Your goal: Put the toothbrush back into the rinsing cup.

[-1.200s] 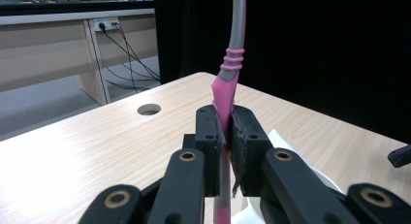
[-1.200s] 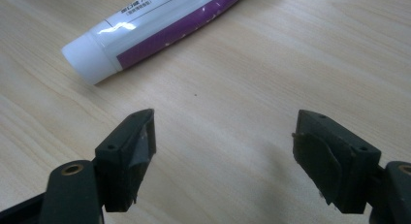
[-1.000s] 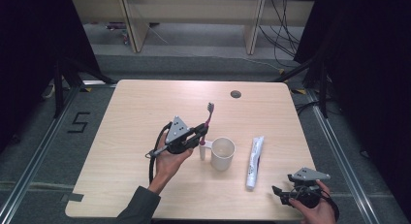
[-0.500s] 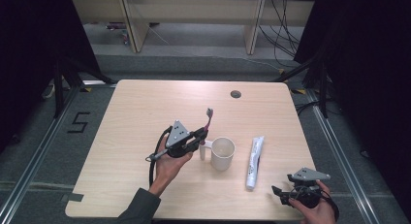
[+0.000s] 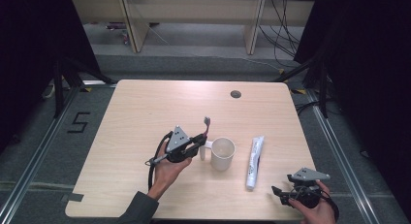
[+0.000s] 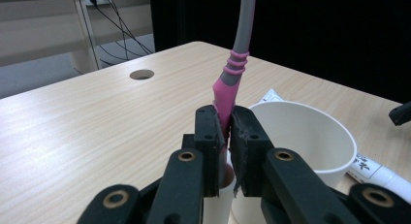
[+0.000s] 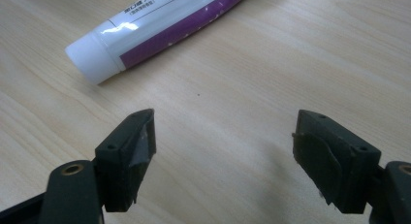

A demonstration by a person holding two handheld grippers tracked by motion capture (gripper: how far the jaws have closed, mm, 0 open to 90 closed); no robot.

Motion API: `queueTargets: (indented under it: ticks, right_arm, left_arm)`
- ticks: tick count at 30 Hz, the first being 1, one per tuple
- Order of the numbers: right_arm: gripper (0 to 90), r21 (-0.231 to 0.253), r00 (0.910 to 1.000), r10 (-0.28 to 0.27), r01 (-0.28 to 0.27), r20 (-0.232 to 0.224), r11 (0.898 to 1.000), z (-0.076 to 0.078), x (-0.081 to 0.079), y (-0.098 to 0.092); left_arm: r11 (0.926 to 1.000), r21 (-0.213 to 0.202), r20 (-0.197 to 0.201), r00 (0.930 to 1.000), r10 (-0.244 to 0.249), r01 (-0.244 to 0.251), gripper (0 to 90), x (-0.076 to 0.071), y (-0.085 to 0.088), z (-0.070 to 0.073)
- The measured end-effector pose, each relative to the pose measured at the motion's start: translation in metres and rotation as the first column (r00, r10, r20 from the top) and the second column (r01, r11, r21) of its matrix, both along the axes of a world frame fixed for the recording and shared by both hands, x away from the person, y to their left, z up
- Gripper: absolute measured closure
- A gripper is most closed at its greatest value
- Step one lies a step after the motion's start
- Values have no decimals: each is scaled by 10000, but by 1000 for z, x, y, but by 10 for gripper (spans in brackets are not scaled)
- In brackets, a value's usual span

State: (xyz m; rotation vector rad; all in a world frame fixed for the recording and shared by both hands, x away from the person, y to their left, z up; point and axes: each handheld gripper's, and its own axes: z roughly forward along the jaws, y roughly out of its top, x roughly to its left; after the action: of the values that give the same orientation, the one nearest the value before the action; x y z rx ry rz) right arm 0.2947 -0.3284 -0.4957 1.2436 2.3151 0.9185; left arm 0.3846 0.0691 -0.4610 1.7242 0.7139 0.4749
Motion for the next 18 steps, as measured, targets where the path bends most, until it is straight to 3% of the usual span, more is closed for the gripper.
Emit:
queueTargets:
  ticks: [2, 4, 8, 11, 13, 15, 16, 18]
  right_arm:
    - [243, 151, 10000, 61, -61, -18, 9999, 0, 0, 1]
    - [243, -33, 10000, -12, 12, 39, 10000, 0, 0, 0]
    - [243, 325, 9989, -249, 262, -399, 9991, 1, -3, 3]
    - [243, 94, 10000, -9, 9, -21, 10000, -1, 0, 0]
    - [243, 180, 9999, -47, 49, -112, 9998, 0, 0, 1]
    - [243, 182, 9998, -100, 102, -150, 9998, 1, 0, 1]
    - [243, 419, 9981, -371, 391, -483, 9984, 0, -3, 3]
    - [243, 347, 9987, -306, 320, -402, 9989, 1, -2, 3]
  left_arm:
    - [10000, 13, -21, 10000, -77, 77, 817, 0, 1, -3]
    - [9999, 109, -79, 10000, -19, 20, 817, -1, 2, -4]
    - [9999, 126, -130, 9999, -66, 68, 814, -2, 3, -5]
    - [9999, 138, -169, 9998, -69, 72, 801, -1, 4, -6]
    - [9998, 155, -211, 9997, -85, 88, 788, -1, 5, -6]
    - [9999, 40, -203, 9997, -107, 108, 742, -1, 5, -6]
    - [9999, 145, -89, 10000, 40, -38, 633, -3, 6, -4]
    - [9999, 129, 26, 10000, -53, 53, 589, -4, 7, -2]
